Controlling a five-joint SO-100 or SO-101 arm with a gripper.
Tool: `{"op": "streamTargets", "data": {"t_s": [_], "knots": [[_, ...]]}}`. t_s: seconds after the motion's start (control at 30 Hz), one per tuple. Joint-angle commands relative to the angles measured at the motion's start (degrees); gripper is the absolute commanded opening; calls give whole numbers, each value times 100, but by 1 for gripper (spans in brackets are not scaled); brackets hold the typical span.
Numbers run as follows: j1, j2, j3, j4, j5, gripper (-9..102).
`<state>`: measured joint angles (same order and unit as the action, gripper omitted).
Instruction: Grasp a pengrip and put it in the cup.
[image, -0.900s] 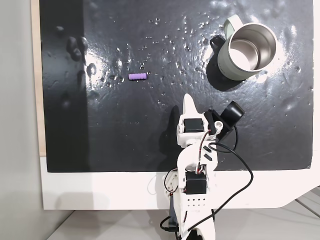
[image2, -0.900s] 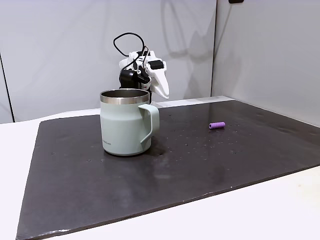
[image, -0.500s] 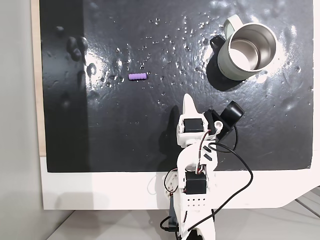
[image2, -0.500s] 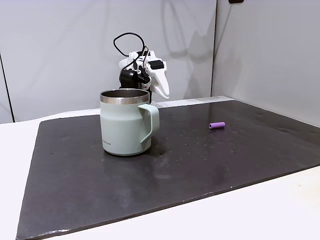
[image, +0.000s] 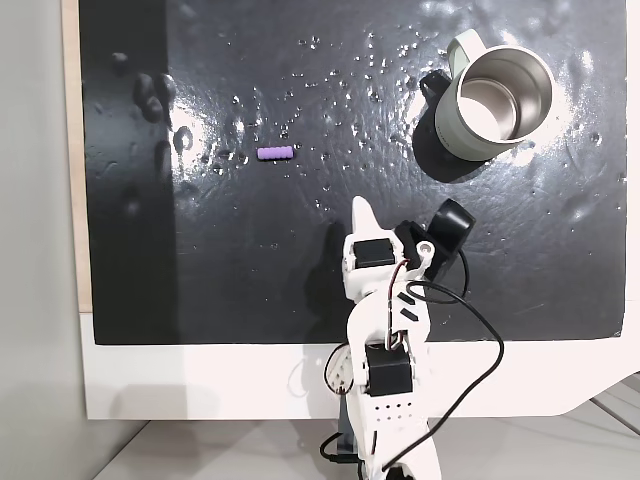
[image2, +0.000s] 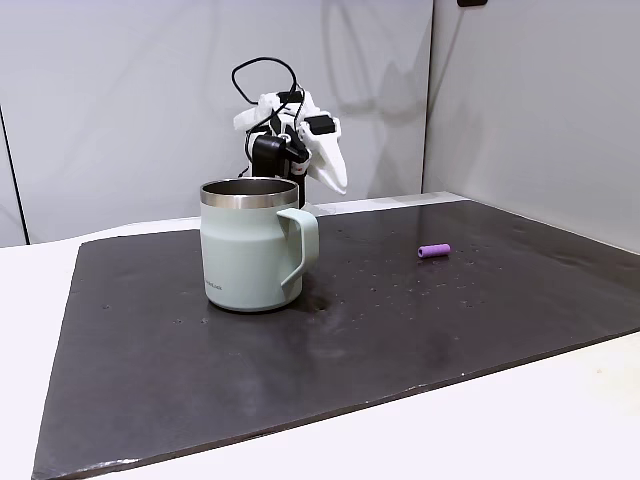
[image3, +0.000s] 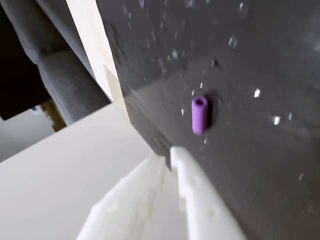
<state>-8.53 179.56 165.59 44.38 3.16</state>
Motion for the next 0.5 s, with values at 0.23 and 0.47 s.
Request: {"op": "streamTargets", "data": {"t_s": [0.23,0.47], "knots": [[-158,-4096,-4157,1512,712,0],[-624,-6469,-6539,2813,1547,2]]}}
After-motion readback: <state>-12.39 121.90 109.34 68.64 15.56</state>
